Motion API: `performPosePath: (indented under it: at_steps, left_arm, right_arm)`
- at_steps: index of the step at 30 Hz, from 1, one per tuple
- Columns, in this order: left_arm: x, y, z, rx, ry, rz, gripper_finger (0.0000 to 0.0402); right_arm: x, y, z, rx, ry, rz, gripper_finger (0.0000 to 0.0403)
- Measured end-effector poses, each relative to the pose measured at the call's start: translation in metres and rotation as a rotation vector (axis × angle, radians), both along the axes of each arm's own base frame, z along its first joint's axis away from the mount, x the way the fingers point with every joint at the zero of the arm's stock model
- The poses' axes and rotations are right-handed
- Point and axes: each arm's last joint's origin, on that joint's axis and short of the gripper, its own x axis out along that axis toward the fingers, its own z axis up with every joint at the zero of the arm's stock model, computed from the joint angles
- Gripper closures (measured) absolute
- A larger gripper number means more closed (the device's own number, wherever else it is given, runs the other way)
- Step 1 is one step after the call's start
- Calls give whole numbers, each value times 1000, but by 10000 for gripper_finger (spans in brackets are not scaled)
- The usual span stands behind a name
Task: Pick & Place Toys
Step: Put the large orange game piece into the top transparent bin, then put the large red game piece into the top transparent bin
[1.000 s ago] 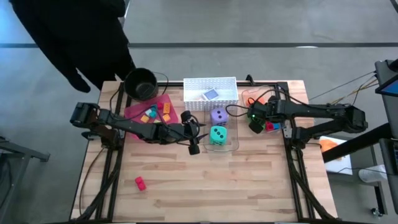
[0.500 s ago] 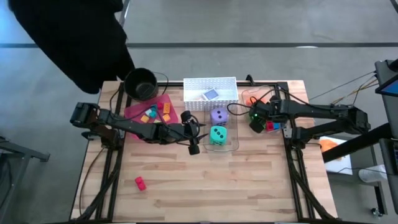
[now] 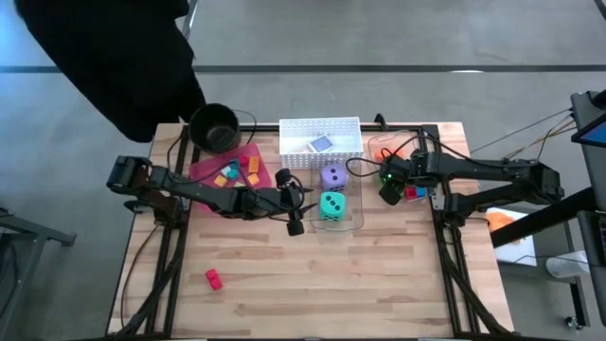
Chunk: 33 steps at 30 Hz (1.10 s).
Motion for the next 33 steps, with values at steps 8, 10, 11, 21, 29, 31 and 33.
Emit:
performPosePath:
  at_steps: [8,10,11,21,29,31,33]
  left_arm:
    - [0,0,0,0,0,0,209]
    - [0,0,0,0,0,0,209]
    - [0,0,0,0,0,0,209]
    - [0,0,0,0,0,0,209]
    - [0,0,0,0,0,0,209]
    - [0,0,0,0,0,0,209]
    - [0,0,0,0,0,0,209]
  right_arm:
    - [1,-1,-3,-42,-30,-28,241]
    - [1,-2,-2,-62,-33,-37,239]
    - [1,-2,-2,-65,-38,-47,235]
    - [-4,-1,-12,-54,-4,-49,95]
    - [-1,-2,-10,-61,-39,-53,47]
    - [2,-2,-6,-70,-44,-25,44]
    - [3,-1,-3,-72,-45,-2,43]
